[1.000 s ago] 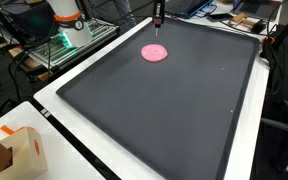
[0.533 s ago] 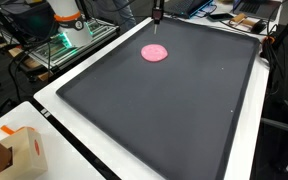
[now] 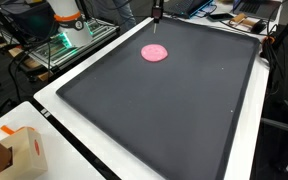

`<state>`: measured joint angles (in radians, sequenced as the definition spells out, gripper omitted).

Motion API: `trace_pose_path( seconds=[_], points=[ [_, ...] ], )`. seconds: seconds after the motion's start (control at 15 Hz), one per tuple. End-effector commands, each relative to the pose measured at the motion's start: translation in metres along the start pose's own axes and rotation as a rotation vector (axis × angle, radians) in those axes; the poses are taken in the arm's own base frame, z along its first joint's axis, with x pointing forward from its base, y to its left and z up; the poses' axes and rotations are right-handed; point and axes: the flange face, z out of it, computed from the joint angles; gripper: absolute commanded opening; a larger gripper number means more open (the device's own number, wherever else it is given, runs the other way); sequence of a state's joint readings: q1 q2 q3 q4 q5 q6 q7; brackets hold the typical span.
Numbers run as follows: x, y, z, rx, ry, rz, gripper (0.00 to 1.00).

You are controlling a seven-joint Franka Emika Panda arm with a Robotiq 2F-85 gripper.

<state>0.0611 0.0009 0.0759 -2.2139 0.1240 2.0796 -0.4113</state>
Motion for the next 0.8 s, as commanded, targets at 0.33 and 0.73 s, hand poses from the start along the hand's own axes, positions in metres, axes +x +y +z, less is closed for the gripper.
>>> trace_pose_path(
  seconds=[0.33,0.73],
  points=[
    [0.004,-0.009,-0.002,-0.051,-0.028,-0.003,0.03],
    [0.028,-0.069,-0.006,-0.288,-0.151,-0.040,0.03]
  ],
)
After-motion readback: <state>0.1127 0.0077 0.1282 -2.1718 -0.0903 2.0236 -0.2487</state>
